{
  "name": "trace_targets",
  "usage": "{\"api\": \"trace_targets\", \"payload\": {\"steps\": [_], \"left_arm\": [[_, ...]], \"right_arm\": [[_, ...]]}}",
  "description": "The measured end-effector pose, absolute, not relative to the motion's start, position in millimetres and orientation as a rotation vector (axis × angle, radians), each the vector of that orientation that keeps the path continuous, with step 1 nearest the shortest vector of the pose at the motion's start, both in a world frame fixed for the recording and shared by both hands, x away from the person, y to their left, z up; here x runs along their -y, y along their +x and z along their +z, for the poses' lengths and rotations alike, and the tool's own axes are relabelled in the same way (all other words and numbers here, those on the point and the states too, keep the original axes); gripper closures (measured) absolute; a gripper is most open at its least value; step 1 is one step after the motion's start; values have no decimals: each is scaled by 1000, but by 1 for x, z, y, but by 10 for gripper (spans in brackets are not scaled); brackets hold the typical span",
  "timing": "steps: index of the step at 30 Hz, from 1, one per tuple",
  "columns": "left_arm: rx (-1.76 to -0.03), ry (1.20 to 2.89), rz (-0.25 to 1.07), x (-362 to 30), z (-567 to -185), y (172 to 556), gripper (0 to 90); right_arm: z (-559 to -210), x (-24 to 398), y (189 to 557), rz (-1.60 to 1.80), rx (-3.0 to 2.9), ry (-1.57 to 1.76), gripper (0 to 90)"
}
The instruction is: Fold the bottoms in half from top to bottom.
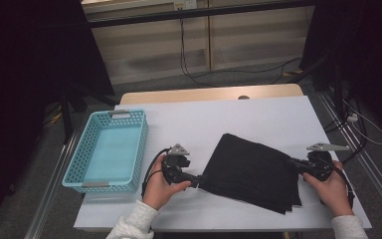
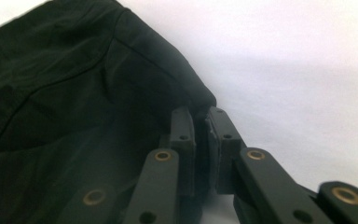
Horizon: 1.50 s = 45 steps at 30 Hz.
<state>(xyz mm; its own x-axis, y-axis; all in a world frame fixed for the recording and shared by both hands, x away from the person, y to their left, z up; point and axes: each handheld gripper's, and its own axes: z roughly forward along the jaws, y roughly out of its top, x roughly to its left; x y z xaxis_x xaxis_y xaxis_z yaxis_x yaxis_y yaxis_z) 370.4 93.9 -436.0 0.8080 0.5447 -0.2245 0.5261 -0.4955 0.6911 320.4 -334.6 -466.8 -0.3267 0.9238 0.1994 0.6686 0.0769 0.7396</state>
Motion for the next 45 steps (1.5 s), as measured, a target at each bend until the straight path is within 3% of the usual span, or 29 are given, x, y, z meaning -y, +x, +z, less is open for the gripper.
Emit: {"api": "trace_targets", "payload": {"steps": [15,29,37,43,45], "left_arm": [[-750,2213,52,-88,-450,354,238],[-725,2270,89,-83,-455,346,537],[-771,2289,79,-80,-453,348,839],[-830,2284,47,-86,-450,353,865],[-843,2275,36,-90,-450,357,866]], "right_arm": [[-466,333,318,1103,-2011,1592,830],[-467,333,316,1114,-2000,1596,830],[-466,333,313,1121,-1998,1608,831],[-464,330,308,1127,-2000,1608,822],[-463,329,306,1134,-1994,1601,774]]}}
